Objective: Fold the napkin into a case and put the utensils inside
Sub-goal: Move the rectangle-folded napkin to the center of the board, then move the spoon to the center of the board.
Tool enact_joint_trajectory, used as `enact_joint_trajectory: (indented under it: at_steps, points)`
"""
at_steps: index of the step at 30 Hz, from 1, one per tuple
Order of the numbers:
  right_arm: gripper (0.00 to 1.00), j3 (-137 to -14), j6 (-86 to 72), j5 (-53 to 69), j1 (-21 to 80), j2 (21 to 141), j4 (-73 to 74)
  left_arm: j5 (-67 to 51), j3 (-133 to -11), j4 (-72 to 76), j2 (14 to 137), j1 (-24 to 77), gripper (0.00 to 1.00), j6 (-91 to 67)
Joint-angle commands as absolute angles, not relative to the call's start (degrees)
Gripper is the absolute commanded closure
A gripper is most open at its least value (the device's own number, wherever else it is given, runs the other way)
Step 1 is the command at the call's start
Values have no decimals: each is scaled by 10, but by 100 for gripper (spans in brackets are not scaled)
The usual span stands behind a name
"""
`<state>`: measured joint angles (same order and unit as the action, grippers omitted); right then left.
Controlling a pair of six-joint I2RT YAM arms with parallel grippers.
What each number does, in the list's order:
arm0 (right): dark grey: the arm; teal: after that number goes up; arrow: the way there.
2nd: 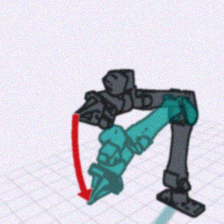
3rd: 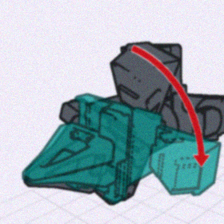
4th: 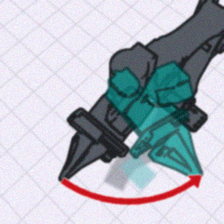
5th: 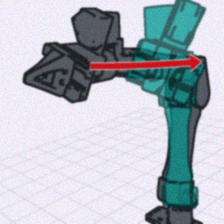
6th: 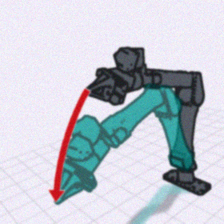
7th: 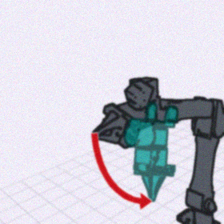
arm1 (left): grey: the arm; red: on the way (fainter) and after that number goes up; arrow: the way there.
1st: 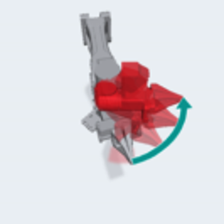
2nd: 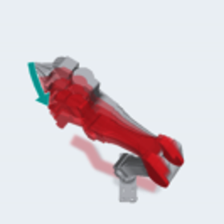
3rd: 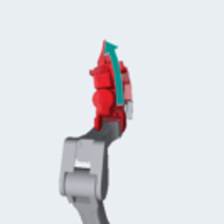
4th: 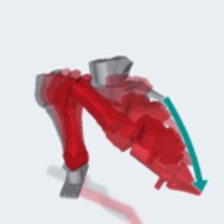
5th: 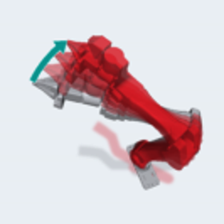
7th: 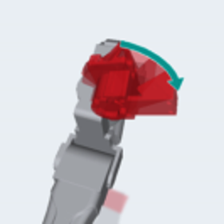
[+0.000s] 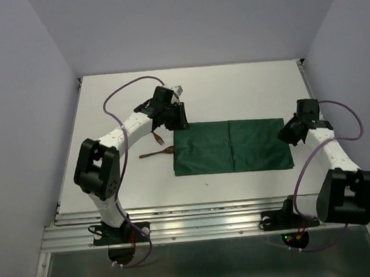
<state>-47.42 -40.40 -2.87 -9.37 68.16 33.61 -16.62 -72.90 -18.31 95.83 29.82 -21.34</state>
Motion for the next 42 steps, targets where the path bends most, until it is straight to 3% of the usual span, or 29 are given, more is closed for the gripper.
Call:
enact_joint_trajectory:
  at_steps: [1, 10, 15, 24, 42]
  points:
    - [93, -487, -375, 23, -90, 741, 252, -163, -774, -145, 1032, 299, 66, -238]
    - [93, -477, -365, 41, -90, 848, 204, -117, -810, -147, 1103, 295, 64, -242]
    - [93, -479, -374, 3, -90, 910, 185, -109, -766, -145, 1048, 282, 56, -241]
    - [93, -551, -369, -100, -90, 1026, 196, -91, -660, -190, 953, 256, 56, -229]
    - [94, -582, -370, -90, -90, 1038, 201, -130, -624, -154, 994, 267, 71, -245]
